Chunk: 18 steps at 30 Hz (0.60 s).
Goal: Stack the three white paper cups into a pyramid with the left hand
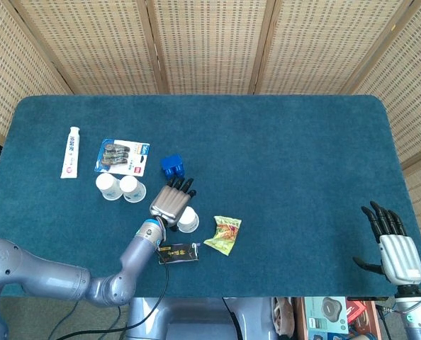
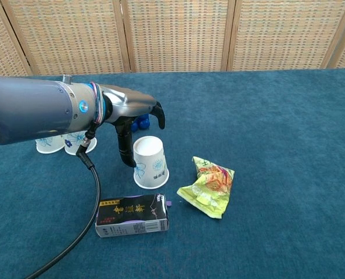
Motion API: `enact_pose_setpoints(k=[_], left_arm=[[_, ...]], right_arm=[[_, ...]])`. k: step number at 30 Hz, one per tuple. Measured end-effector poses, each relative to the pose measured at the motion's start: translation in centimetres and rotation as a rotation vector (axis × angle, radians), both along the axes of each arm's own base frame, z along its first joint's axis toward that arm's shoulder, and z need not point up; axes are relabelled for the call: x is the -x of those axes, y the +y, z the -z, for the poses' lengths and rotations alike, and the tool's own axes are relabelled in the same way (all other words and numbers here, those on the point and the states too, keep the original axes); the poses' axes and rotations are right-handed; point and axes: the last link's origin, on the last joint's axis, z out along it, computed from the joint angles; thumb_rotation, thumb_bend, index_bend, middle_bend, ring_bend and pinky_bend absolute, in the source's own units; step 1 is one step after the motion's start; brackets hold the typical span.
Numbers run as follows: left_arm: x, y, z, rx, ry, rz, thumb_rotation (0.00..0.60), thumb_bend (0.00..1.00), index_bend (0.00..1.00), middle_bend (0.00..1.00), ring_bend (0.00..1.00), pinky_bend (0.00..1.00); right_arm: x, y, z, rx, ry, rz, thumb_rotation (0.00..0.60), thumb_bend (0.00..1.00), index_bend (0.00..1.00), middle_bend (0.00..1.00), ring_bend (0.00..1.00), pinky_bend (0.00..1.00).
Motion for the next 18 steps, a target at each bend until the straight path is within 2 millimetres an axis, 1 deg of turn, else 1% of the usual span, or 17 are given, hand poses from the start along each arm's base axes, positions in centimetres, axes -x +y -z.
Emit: enact_pose_setpoints(k=[4, 9, 12, 18], left_arm=[[0.1, 0.0, 0.7, 0.008, 0.005, -0.005, 0.600, 0.16, 0.25, 0.00, 0.00, 0.00], [0.1, -0.1, 1.3, 0.018, -0.008, 0.002, 0.600, 0.16, 0.38, 0.00, 0.00, 0.00], [0.2, -0.1, 1.5, 0.016, -0.011, 0.003, 0.600, 0.16, 0.44, 0.00, 0.00, 0.00], [0.6, 0.0, 1.7, 0.010, -0.014, -0.003, 0.600, 0.16, 0.47, 0.00, 0.00, 0.00]], right_arm=[[0.0, 0.0, -0.1, 0.000, -0.003, 0.000, 0.600, 0.00, 0.00, 0.00, 0.00, 0.00], [0.0, 0.0, -0.1, 0.000, -0.005, 0.001, 0.600, 0.00, 0.00, 0.00, 0.00, 0.00], [0.0, 0.0, -0.2, 0.001, -0.006, 0.000, 0.600, 0.00, 0.00, 0.00, 0.00, 0.00], [0.0, 0.0, -0.1, 0.000, -0.007, -0.002, 0.600, 0.00, 0.00, 0.00, 0.00, 0.00]])
